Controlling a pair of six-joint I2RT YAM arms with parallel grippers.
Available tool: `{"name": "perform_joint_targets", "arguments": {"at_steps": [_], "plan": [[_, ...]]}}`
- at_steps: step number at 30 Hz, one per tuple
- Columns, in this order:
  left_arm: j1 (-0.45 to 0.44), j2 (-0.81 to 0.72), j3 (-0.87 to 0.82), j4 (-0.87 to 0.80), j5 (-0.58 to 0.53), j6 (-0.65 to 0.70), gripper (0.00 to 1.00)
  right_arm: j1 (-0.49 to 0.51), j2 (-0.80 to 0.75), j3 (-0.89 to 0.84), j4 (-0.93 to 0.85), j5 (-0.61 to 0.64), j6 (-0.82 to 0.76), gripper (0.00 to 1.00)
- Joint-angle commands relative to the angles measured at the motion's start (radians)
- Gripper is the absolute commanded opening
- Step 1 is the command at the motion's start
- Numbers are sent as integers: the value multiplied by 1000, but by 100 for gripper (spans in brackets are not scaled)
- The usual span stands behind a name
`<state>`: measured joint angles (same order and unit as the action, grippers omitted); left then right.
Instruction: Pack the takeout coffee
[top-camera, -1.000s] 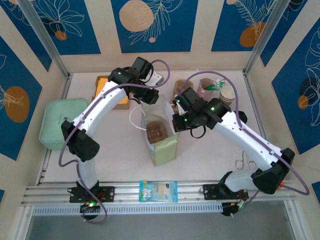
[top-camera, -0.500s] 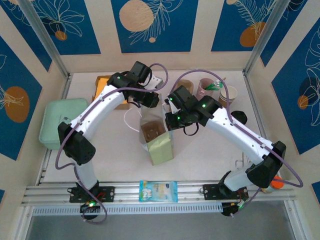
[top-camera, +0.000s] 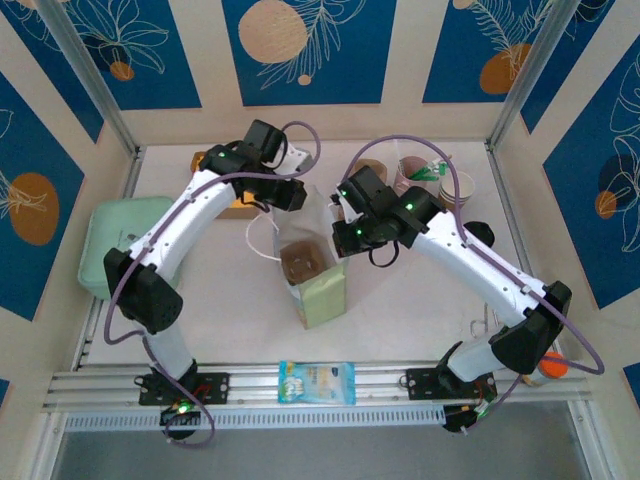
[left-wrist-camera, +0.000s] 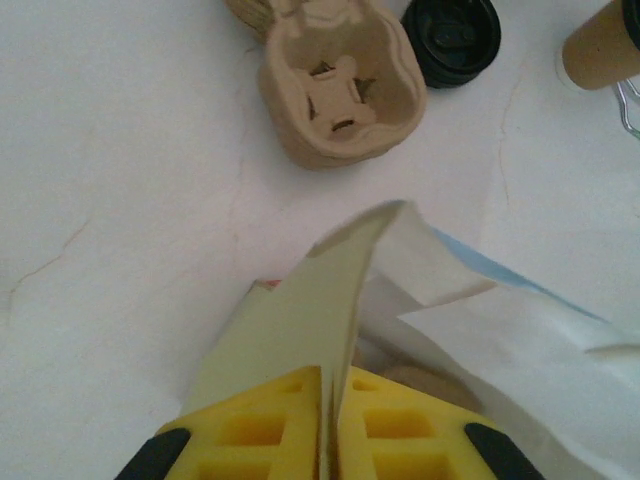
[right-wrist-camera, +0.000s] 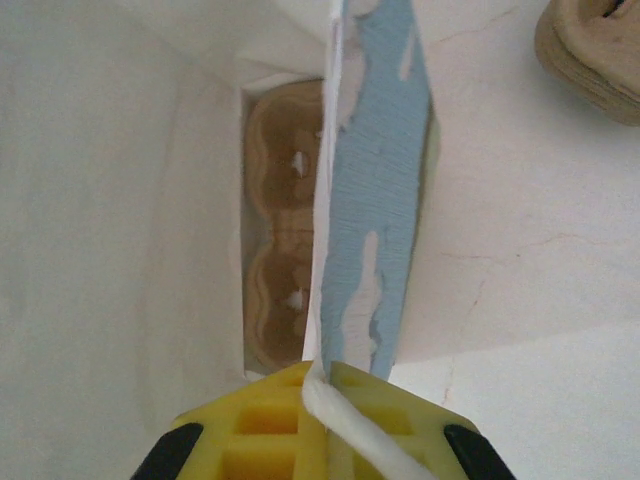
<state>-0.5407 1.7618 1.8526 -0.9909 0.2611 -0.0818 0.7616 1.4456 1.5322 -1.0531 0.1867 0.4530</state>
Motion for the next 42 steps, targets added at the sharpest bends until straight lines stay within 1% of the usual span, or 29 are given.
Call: {"name": "perform_joint_targets", "arguments": {"at_steps": [1, 8, 13, 16, 18, 21, 23, 25, 26, 28, 34, 35, 36, 37, 42], "plan": [[13, -52, -7, -22, 22, -12, 13, -22, -11, 49, -30, 23, -45, 0], [20, -70, -40, -25, 3, -4, 18, -51, 29, 111, -53, 27, -86, 0], [49, -79, -67, -11, 9, -10, 27, -67, 68, 157, -70, 28, -112, 0], [56, -85, -76, -9, 13, -11, 34, -72, 89, 177, -79, 31, -120, 3], [59, -92, -77, -7, 15, -11, 36, -73, 100, 193, -85, 32, -125, 6], [62, -101, -79, -6, 22, -14, 40, -74, 114, 229, -98, 41, -127, 15], [63, -104, -82, -5, 27, -15, 43, -74, 126, 259, -113, 45, -129, 26], [66, -105, -84, -5, 26, -15, 46, -74, 133, 294, -134, 45, -131, 41], [68, -105, -84, -5, 24, -16, 48, -74, 134, 308, -145, 46, -129, 46], [74, -110, -84, -4, 24, -18, 50, -73, 131, 339, -172, 49, -125, 54], [94, -134, -102, 13, 40, -25, 58, -77, 76, 385, -246, 101, -94, 70], [97, -138, -107, 18, 43, -26, 60, -80, 63, 387, -255, 105, -88, 79], [99, -141, -110, 21, 48, -26, 61, -85, 52, 388, -262, 106, -84, 82], [99, -142, -115, 23, 53, -26, 63, -89, 40, 390, -271, 109, -77, 99], [103, -149, -129, 36, 63, -24, 65, -121, -23, 403, -309, 142, -46, 99]]}}
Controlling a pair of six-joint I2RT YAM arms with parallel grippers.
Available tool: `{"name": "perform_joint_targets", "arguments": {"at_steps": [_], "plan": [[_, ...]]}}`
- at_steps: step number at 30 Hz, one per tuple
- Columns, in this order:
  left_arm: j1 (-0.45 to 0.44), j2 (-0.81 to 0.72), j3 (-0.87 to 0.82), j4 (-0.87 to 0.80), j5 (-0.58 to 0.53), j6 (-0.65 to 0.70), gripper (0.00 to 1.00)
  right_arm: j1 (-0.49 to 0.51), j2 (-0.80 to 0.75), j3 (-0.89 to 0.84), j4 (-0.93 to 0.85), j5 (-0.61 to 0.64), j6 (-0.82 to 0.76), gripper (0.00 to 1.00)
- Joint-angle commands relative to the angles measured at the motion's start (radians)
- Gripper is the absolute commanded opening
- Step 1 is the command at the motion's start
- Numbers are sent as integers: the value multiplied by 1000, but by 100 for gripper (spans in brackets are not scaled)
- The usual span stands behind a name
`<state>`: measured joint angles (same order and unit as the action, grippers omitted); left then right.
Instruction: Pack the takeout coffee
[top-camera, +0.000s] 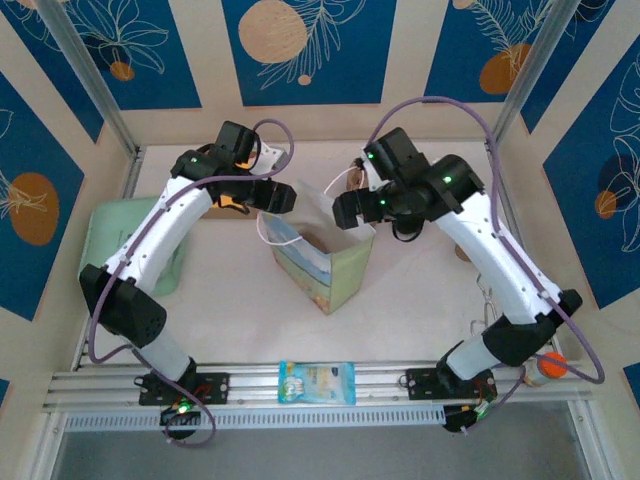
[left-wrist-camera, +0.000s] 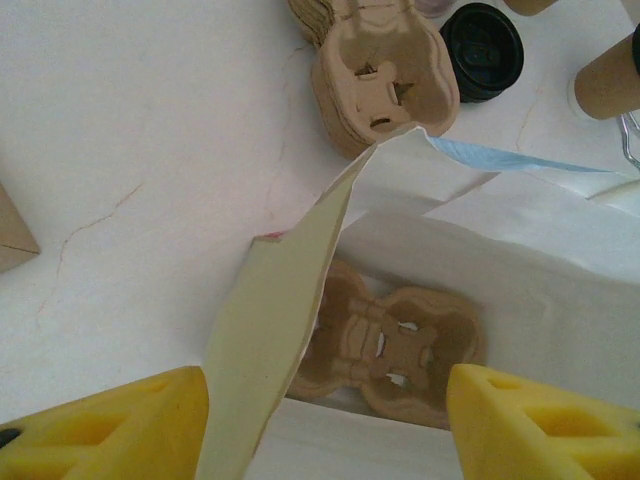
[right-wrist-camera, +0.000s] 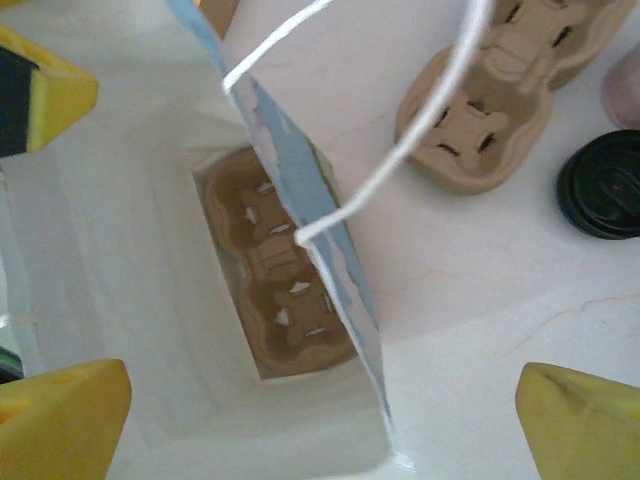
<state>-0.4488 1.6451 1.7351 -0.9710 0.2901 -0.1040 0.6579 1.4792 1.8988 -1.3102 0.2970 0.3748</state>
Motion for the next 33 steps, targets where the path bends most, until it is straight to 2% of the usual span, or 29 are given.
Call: {"name": "perform_joint_targets", "arguments": {"at_steps": [1, 7, 12, 14, 17, 21, 26, 27, 30, 33], "plan": [[12, -33, -14, 21, 38, -2, 65, -25, -70, 36, -56, 34, 39, 99], [16, -40, -7, 32, 43, -2, 66, -97, -131, 33, -123, 102, 73, 99], [24, -47, 12, 34, 45, 0, 66, -336, -172, -32, -133, 48, 38, 99], [25, -49, 15, 34, 45, 1, 66, -458, -195, -92, -98, 5, 19, 99], [27, -56, 7, 42, 47, 1, 65, -591, -226, -210, -12, -71, 12, 99], [26, -66, -17, 57, 46, -3, 65, -701, -238, -332, 84, -189, 46, 99], [27, -88, -74, 95, 46, -13, 65, -803, -207, -375, 90, -121, 242, 99], [27, -91, -85, 102, 44, -16, 65, -828, -198, -372, 87, -138, 257, 99], [26, -97, -107, 121, 51, -23, 65, -933, -164, -375, 108, -349, 220, 99], [27, -101, -121, 135, 49, -27, 65, -1034, -133, -429, 144, -462, 246, 99]]}}
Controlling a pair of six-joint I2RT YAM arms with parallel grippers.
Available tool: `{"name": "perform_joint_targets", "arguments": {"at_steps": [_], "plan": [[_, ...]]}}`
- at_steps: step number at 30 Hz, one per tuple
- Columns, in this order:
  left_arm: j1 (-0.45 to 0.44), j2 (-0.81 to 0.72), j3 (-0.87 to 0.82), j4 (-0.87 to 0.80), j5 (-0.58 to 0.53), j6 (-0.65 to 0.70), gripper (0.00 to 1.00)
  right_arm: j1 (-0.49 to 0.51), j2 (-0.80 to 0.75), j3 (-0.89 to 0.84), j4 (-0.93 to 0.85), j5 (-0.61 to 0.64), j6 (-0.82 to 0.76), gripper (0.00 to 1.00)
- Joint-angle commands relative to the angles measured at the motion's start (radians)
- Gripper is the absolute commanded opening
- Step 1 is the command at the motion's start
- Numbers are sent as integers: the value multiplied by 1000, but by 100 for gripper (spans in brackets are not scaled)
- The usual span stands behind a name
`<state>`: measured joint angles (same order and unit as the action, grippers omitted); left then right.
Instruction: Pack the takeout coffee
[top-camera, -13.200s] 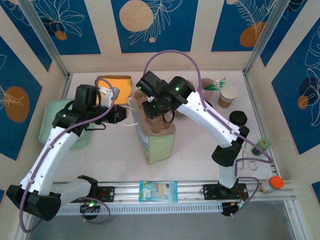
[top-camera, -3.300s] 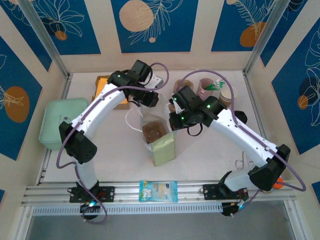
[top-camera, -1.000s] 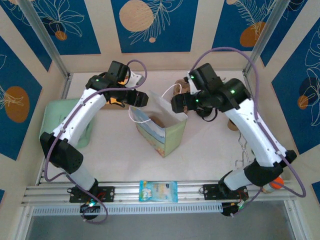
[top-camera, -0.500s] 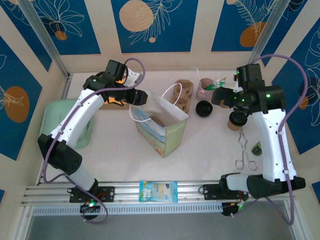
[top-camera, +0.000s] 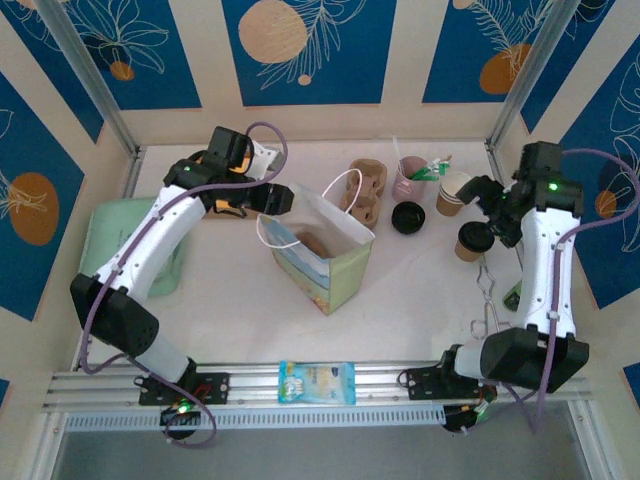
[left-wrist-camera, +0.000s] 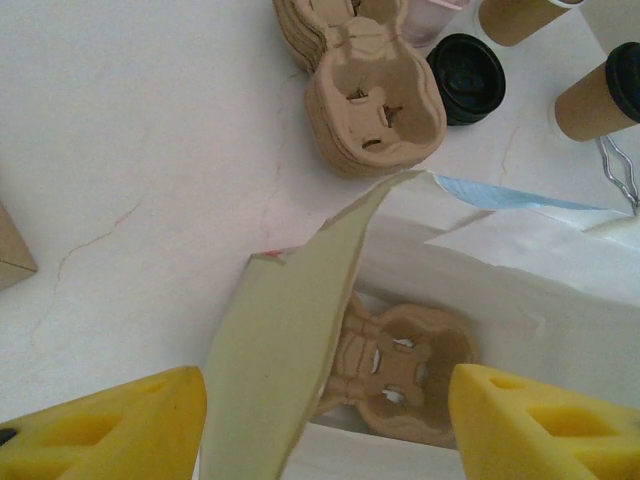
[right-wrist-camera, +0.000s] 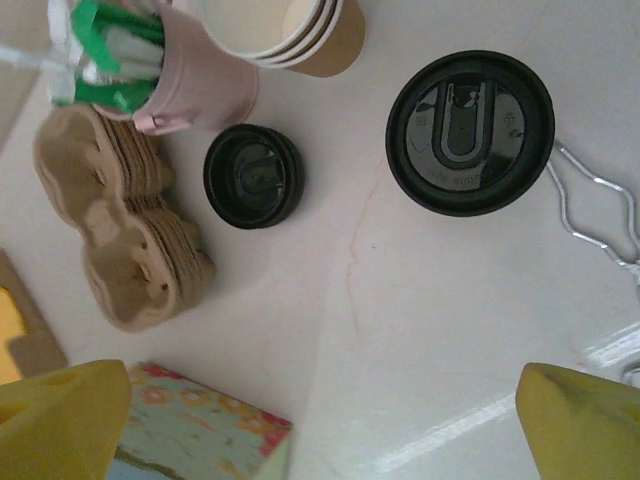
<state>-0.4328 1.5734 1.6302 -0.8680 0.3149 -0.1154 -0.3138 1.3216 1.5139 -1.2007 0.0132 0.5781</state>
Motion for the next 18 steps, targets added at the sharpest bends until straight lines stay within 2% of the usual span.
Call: {"name": "perform_joint_targets", "arguments": {"at_steps": [1, 3, 8, 16, 18], "plan": [[11, -32, -18, 35, 24, -17, 65, -87, 30, -71, 58, -205, 48, 99], [11, -38, -26, 41, 25, -19, 65, -103, 29, -109, 90, -175, 58, 99], [10, -59, -44, 50, 23, -23, 65, -91, 72, -125, 83, -9, 62, 99], [10, -82, -33, 42, 26, -24, 65, -51, 242, -63, 29, 170, 99, 99], [11, -90, -37, 43, 25, -27, 65, -46, 291, -41, 22, 174, 99, 99]]}}
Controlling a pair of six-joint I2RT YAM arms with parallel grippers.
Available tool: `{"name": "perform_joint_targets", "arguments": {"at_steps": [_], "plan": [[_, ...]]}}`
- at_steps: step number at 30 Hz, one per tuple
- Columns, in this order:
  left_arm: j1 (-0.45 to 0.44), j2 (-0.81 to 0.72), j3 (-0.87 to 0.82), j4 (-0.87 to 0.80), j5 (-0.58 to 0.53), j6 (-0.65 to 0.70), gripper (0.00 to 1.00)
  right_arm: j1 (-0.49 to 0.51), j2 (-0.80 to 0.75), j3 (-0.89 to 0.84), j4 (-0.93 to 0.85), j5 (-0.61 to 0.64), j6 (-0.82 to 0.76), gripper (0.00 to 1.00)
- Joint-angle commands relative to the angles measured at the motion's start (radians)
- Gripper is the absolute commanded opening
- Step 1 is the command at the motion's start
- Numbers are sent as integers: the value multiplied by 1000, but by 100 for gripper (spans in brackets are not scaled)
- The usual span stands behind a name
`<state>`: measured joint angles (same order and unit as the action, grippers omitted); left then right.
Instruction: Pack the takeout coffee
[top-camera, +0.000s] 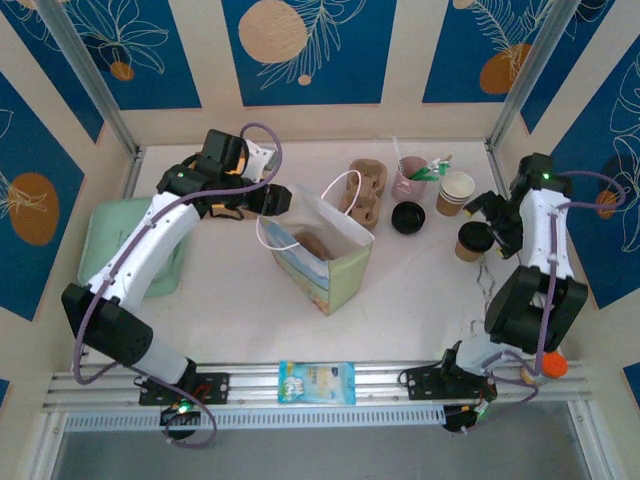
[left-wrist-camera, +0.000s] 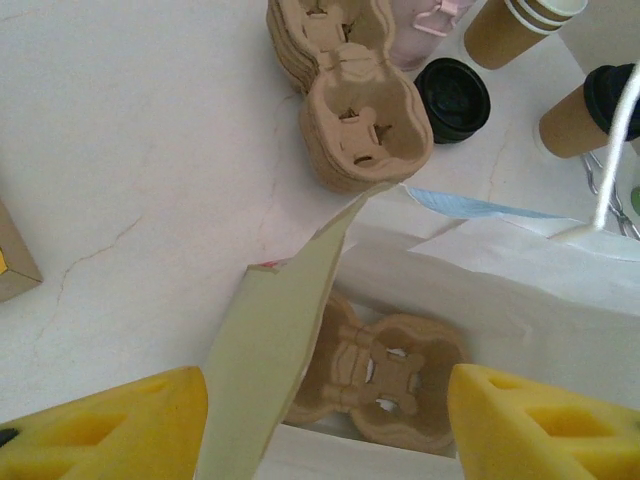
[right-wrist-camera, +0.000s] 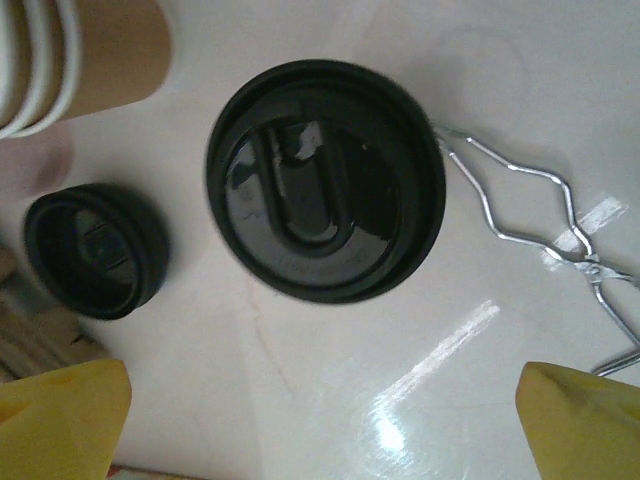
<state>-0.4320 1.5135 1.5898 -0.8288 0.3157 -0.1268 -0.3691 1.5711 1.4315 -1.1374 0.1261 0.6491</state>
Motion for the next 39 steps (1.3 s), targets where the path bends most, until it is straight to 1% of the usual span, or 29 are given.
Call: {"name": "perform_joint_targets", "arguments": {"at_steps": [1, 3, 10, 15, 24, 27, 34, 39], "plan": [[10, -34, -2, 6, 25, -15, 65, 11, 64, 47, -35, 49, 25, 99], [10, -38, -8, 7, 23, -17, 65, 20, 97, 57, -20, 27, 17, 99], [10, -45, -9, -4, 11, -10, 65, 60, 203, 139, -39, 72, 20, 99], [10, -49, -11, -9, 3, -6, 64, 81, 237, 140, -36, 103, 31, 99], [10, -47, -11, -15, 4, -4, 64, 78, 254, 121, -22, 144, 34, 99], [10, -51, -11, -15, 5, -5, 64, 80, 257, 116, -21, 129, 28, 99], [10, -53, -8, -16, 2, -5, 64, 118, 243, 139, -27, 106, 11, 99], [10, -57, -9, -19, -2, -3, 64, 144, 223, 172, -59, 115, 15, 99]]}}
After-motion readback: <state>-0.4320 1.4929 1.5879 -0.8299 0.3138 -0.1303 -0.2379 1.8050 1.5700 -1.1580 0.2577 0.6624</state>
